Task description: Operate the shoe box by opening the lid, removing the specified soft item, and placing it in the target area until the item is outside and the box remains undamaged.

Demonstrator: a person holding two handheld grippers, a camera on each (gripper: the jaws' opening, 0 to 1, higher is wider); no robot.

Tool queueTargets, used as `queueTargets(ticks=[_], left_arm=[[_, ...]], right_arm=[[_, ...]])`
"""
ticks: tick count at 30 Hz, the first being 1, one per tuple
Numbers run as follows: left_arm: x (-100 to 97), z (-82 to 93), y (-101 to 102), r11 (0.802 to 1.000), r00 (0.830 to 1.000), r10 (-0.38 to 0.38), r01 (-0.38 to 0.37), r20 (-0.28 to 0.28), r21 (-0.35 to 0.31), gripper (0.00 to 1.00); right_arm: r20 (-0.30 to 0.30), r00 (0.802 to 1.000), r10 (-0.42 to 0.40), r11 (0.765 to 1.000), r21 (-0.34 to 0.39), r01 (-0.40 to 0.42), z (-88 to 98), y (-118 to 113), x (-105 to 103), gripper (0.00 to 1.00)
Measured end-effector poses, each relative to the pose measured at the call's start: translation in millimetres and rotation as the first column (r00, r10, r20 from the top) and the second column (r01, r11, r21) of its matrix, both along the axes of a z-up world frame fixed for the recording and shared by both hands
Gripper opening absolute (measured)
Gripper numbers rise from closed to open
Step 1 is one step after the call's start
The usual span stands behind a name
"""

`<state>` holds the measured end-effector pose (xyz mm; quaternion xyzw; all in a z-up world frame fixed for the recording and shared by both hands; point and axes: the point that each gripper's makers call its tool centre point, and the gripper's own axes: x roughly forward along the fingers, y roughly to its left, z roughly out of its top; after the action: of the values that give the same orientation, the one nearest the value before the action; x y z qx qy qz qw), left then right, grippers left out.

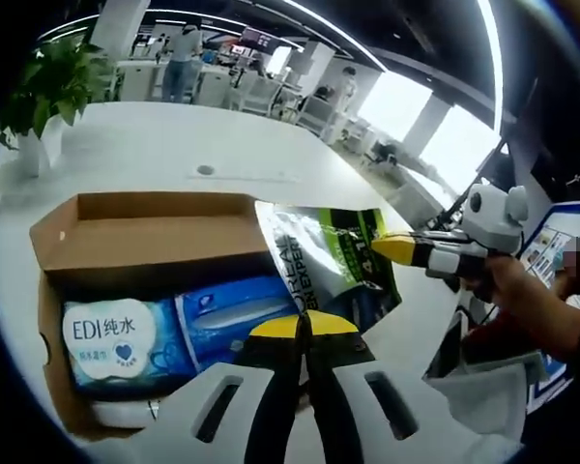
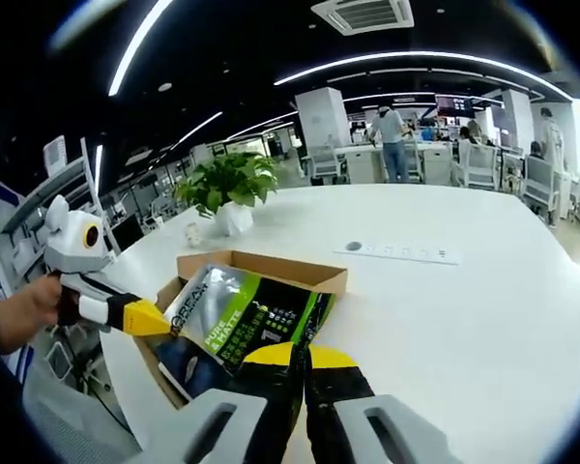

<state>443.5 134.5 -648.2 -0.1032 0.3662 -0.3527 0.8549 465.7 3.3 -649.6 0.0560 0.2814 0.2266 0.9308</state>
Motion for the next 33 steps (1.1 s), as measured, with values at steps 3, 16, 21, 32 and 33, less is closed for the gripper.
queueTargets(ticks=[3,16,21,32,33], left_arm=[[-0.4,-1.0,-6,1.0,1.0,-0.006,0.006,-0.006,-0.005,0.0],[-2.8,-2.3,-37,0.999,0.999,-0.042,0.042,-0.013,-0.006,0.0],[-2.9,-5.0,-46,0.999,0.999,-0.045,0.045,-0.022,-0.017,0.0],[-6.6,-15.3,-71,0.998,0.997,-0.059,0.058,-0.058,-0.023,0.0],[-7.0,-15.9,-74,0.998,0.996,-0.062,0.061,-0.06,-0.022,0.0]], right_arm=[[-0.007,1.0,-0.003,1.0,-0.01,0.003,-2.5,-6,-1,0.0],[-0.037,0.999,-0.022,0.999,-0.051,0.02,-14.6,-33,0,0.0],[-0.05,0.998,-0.029,0.998,-0.064,0.025,-21.9,-44,0,0.0],[-0.08,0.995,-0.062,0.994,-0.092,0.054,-37.2,-67,-6,0.0],[-0.081,0.995,-0.064,0.994,-0.096,0.056,-38.1,-69,-6,0.0]])
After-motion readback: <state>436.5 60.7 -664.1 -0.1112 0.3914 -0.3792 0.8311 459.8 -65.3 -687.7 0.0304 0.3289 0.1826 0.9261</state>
